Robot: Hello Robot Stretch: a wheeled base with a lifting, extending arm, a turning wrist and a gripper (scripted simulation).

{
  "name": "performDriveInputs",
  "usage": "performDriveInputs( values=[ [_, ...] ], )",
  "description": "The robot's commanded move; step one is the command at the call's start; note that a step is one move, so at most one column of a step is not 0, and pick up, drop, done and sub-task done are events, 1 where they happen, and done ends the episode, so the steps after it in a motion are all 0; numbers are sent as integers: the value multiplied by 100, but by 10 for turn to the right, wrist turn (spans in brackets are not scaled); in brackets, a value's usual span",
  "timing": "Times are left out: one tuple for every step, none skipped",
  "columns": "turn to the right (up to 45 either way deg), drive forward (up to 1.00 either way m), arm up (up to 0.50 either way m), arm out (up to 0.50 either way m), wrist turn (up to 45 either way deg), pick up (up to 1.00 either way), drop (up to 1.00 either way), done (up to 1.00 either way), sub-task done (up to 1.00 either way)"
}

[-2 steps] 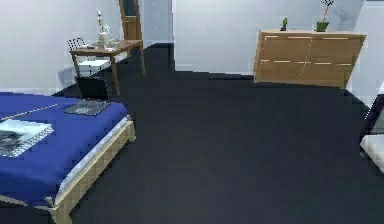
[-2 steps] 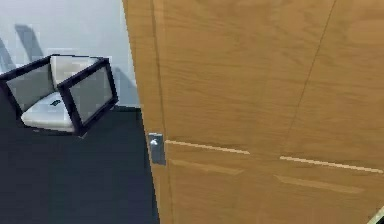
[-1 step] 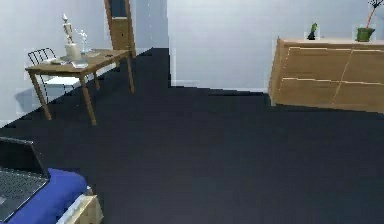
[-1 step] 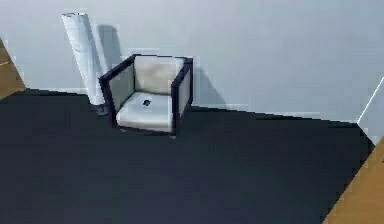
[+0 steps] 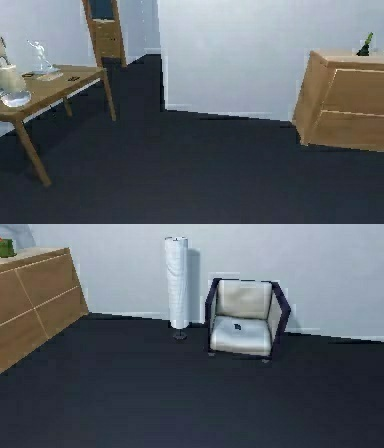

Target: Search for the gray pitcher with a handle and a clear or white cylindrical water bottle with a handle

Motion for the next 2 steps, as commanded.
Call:
performDriveInputs(
  values=[
    [0,20,0,0,0,0,0,0,0],
    [-450,0,0,0,0,0,0,0,0]
  ],
)
